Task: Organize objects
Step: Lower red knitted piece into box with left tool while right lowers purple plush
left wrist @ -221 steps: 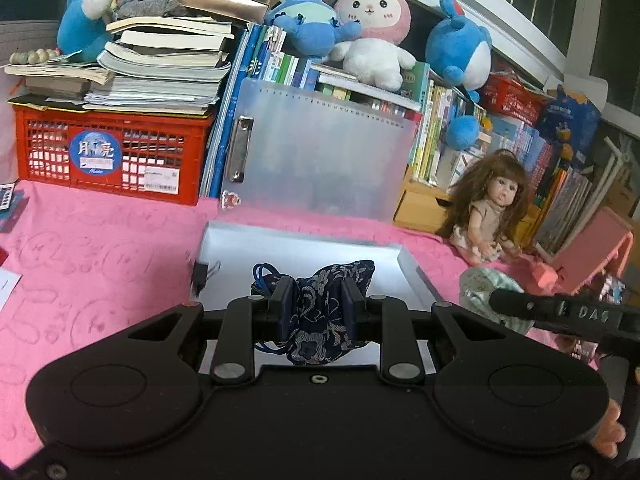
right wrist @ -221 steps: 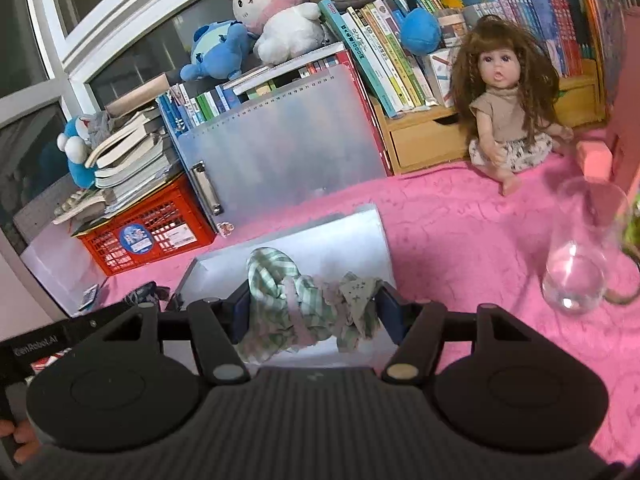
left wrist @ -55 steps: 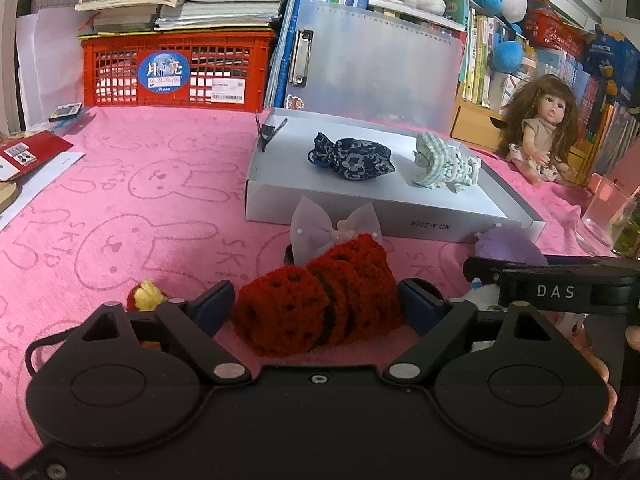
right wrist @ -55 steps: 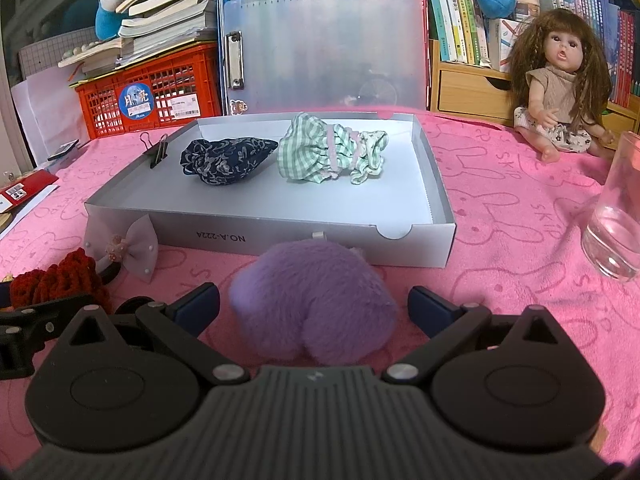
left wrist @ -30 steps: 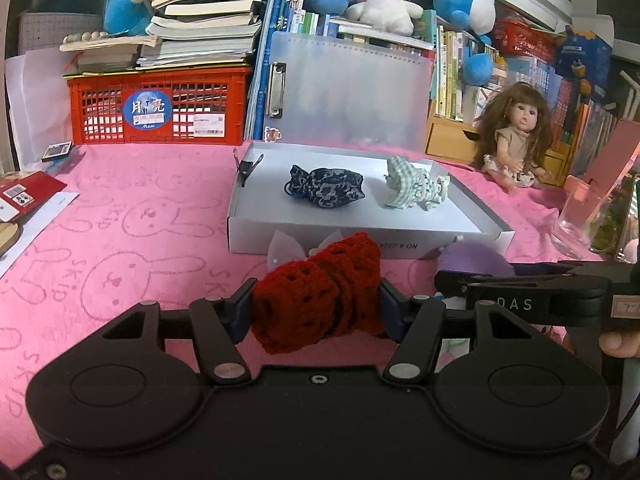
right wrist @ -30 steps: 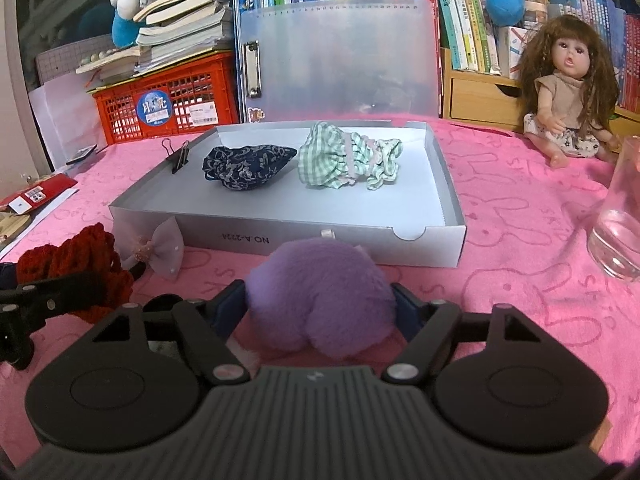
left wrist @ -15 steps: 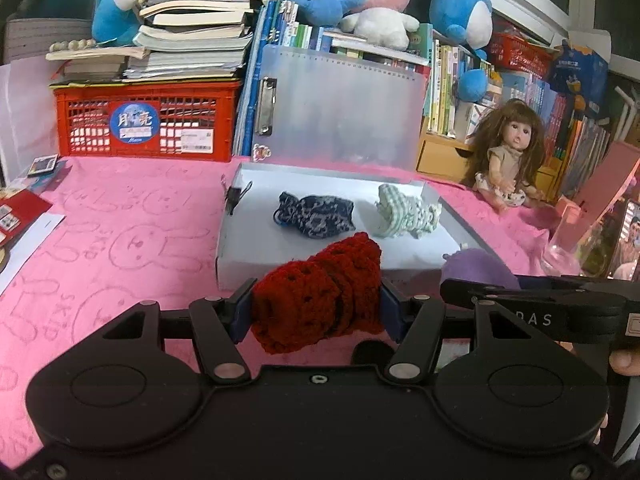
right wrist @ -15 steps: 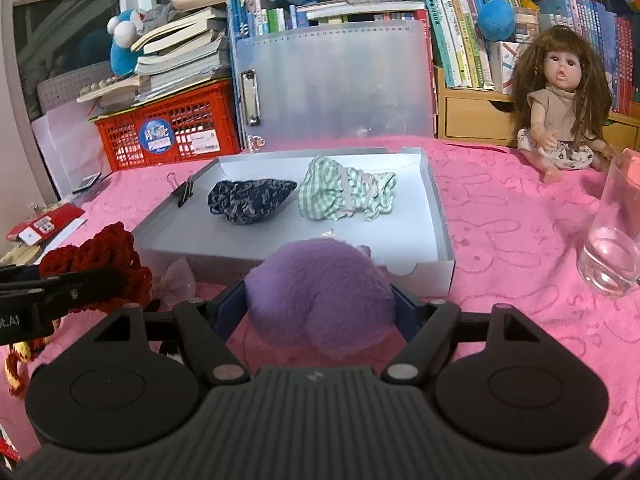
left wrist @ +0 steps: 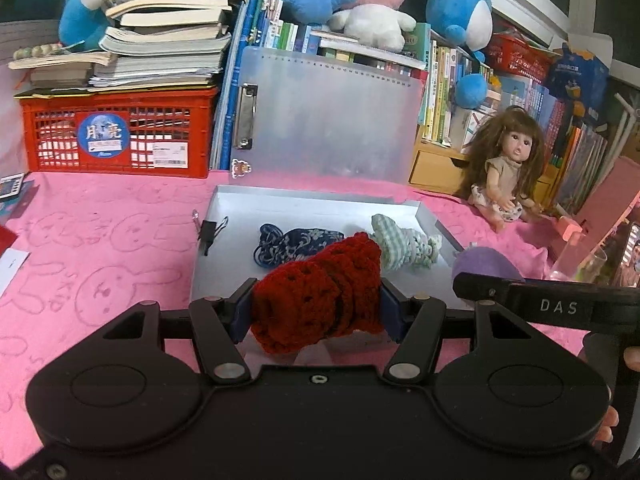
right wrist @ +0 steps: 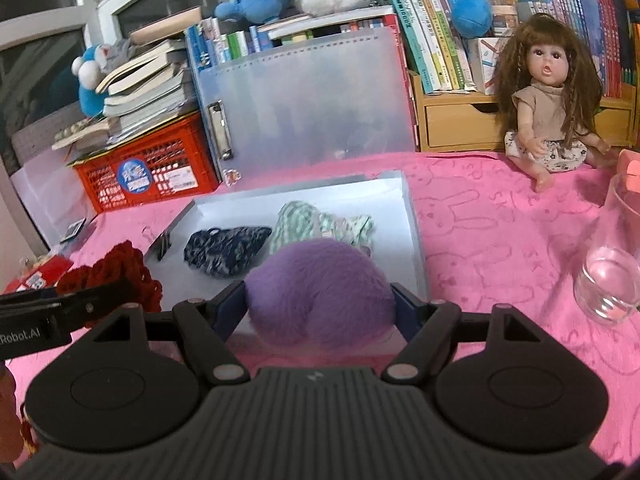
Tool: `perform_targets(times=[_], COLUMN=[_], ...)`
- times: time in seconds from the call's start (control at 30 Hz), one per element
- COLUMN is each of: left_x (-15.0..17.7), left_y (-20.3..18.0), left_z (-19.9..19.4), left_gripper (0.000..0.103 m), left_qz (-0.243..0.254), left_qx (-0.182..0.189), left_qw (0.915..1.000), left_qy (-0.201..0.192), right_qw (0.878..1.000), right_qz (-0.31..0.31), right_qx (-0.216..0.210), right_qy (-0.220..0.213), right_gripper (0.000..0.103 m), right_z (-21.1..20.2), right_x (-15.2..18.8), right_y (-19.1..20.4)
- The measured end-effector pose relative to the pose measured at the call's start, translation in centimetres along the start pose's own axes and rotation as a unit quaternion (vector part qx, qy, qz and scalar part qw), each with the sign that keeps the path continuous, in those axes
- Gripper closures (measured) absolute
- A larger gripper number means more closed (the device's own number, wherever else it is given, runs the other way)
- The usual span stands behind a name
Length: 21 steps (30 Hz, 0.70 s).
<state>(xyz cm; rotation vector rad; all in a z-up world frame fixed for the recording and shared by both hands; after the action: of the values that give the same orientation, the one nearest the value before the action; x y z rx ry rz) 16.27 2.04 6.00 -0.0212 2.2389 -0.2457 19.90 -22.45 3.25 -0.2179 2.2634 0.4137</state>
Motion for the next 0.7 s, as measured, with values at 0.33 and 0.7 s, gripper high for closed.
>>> perform_targets(times=[0.33,0.7], left_x=[-1.3,-1.6], left_y=[1.1,2.0], left_z=[4.6,8.3], left_gripper=[0.044,0.044], left_qz=[-0.034,-0.045], left_qx=[0.006,-0.003], left_qw=[0.9990,0.9972], left_qy=[0.029,0.059], right_qw=[1.000,0.999], right_qz=[0.001,-0.007], right_qx=[0.015,0.023], right_qy=[0.010,0.040], right_gripper=[0.026,0.026], right_z=[2.3,5.3], right_x=[-1.7,-2.3], right_y=[-0.3,0.1])
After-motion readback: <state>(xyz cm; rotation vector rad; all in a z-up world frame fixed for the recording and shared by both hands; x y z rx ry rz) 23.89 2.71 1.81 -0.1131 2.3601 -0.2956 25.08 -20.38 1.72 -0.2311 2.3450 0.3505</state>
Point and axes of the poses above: each gripper's, at about its wrist camera, not at the fingertips, and z roughly the way its jaws point, y to its left, x to its underside, the point moved 1 cm from there along z, roughly the way its jaws point, and after that the axes turned 6 degrees about y, right-handed, at the moved point
